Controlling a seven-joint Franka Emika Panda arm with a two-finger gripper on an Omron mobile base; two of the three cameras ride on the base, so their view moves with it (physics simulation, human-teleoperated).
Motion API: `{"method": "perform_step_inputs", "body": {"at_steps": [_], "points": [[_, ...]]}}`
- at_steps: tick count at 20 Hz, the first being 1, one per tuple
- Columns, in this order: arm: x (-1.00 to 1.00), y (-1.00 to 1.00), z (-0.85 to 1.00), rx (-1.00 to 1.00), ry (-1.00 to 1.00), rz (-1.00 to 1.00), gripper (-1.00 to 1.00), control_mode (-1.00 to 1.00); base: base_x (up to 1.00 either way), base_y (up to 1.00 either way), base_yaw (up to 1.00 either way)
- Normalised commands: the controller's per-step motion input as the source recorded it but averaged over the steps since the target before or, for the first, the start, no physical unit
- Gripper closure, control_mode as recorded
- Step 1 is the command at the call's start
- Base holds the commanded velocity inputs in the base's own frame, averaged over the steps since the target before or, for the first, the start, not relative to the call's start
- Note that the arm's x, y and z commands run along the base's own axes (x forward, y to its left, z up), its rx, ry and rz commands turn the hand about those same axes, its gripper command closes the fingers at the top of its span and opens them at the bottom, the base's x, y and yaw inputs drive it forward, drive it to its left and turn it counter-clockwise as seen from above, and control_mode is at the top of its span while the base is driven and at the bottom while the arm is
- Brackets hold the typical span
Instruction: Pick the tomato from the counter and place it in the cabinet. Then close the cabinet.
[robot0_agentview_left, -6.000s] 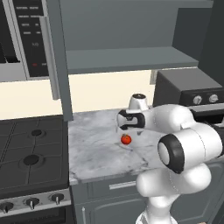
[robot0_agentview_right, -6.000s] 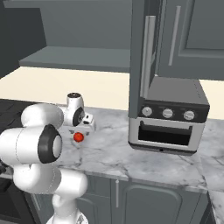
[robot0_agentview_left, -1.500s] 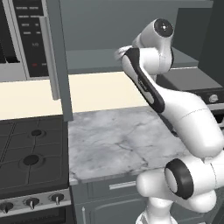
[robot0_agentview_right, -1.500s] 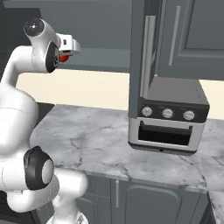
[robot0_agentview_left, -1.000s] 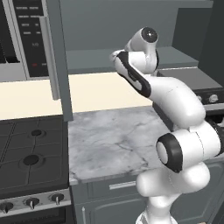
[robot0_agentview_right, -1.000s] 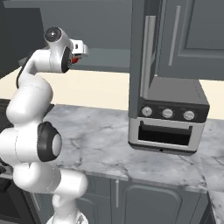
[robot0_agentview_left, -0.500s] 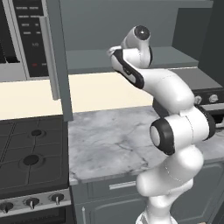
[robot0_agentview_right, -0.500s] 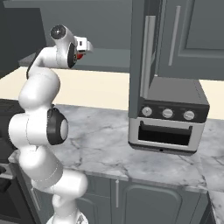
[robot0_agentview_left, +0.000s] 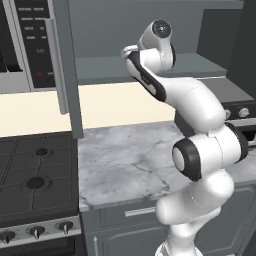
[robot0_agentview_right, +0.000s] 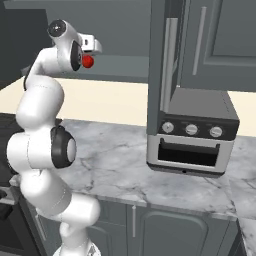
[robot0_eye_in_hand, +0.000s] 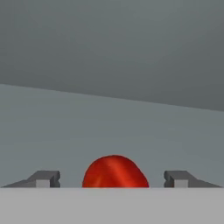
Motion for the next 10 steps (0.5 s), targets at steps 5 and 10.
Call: {"method": "perform_step_inputs", "body": {"at_steps": [5,10], "points": [[-0.78,0.13,0.01,0.00,-0.12,0.00,-1.00,-1.00,0.00,0.00,0.00],[-1.00,0.15,-0.14,0.00,-0.11,0.00,-1.00,-1.00,0.00,0.00,0.00]]}}
